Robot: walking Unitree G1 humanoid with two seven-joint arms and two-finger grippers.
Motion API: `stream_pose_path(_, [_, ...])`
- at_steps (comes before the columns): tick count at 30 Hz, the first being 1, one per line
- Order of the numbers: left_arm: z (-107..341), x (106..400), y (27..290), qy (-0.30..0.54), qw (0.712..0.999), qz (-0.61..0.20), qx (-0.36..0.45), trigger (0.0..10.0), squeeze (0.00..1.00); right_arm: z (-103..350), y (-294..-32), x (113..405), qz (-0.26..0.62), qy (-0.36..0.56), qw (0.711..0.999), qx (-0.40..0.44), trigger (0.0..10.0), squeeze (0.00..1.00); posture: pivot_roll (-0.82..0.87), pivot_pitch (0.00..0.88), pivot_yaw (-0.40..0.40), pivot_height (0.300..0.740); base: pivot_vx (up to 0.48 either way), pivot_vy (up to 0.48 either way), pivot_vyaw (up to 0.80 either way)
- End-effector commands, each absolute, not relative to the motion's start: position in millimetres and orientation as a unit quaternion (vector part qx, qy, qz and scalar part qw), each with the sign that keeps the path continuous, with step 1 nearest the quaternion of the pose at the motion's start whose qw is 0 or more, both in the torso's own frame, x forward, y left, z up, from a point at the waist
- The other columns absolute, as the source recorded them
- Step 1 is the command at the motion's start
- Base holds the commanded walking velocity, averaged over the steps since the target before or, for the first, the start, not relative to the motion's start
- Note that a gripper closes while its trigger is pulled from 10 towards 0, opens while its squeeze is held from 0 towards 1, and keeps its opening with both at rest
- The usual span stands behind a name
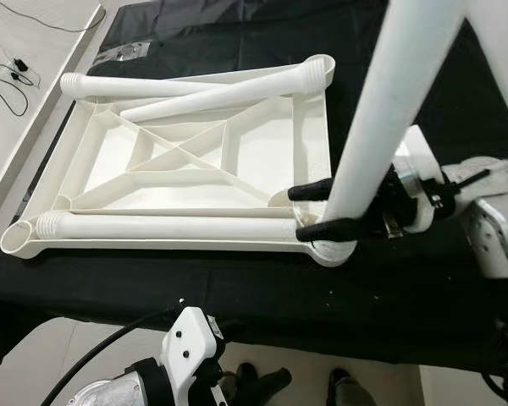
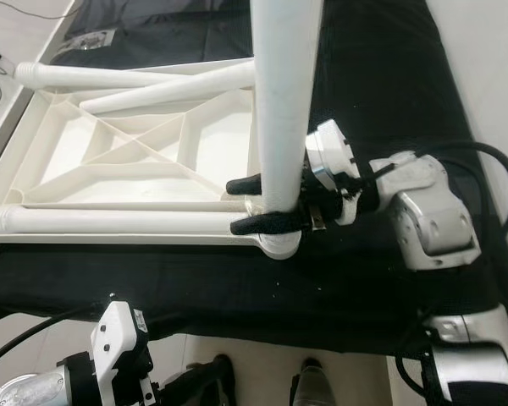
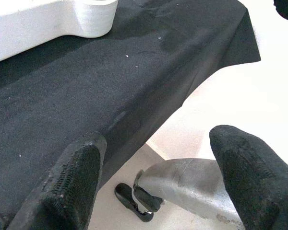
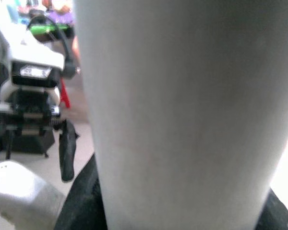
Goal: Building children table
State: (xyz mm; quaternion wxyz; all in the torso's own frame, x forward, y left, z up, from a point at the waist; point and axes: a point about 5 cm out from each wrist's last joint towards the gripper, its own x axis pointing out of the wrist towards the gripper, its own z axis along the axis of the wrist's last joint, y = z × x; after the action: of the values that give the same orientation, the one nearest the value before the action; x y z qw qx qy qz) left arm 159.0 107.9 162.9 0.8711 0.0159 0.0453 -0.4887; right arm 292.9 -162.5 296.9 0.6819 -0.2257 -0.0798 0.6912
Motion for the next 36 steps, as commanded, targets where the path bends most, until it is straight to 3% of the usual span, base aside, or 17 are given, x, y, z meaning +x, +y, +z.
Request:
stream_pose_path(1, [159.9,154.6,108.8,0.056,0.868,-0.493,0.019,10.0,0.00,281.0,-161.9,296.0,0.697,-0.038,0.680,-0.225,10.0,0.00,0.04,0.420,0.175,0.740,0.000,0.000,0.00])
stream_pose_path(8, [159.9,154.8,108.5,0.057,0.868,-0.493,0.018,10.0,0.00,282.2,-157.2,293.6,0.714,-0.036,0.664,-0.219,10.0,0.00,0.04,0.423,0.170,0.740,0.000,0.000,0.00])
stream_pose_path(12, [159.9,155.0,107.3,0.056,0.868,-0.493,0.017,10.0,0.00,284.9,-157.7,287.9,0.752,-0.015,0.630,-0.195,10.0,0.00,0.04,0.425,0.167,0.740,0.000,0.000,0.00])
stream_pose_path(23, [160.2,156.6,107.6,0.056,0.868,-0.492,0.014,10.0,0.00,292.4,-143.1,301.4,0.779,-0.003,0.603,-0.172,10.0,0.00,0.04,0.431,0.169,0.740,0.000,0.000,0.00])
stream_pose_path(30, [160.3,156.9,107.3,0.056,0.870,-0.490,0.012,10.0,0.00,292.6,-135.8,305.8,0.776,-0.025,0.605,-0.175,10.0,0.00,0.04,0.434,0.164,0.740,0.000,0.000,0.00])
stream_pose_path(34, [160.5,157.3,107.3,0.056,0.870,-0.489,0.011,10.0,0.00,286.5,-139.3,301.8,0.763,-0.031,0.619,-0.183,10.0,0.00,0.03,0.438,0.168,0.740,0.000,0.000,0.00])
stream_pose_path(36, [160.3,157.7,107.4,0.057,0.870,-0.490,0.010,10.0,0.00,283.0,-141.5,302.0,0.744,-0.036,0.639,-0.192,10.0,0.00,0.03,0.436,0.169,0.740,0.000,0.000,0.00])
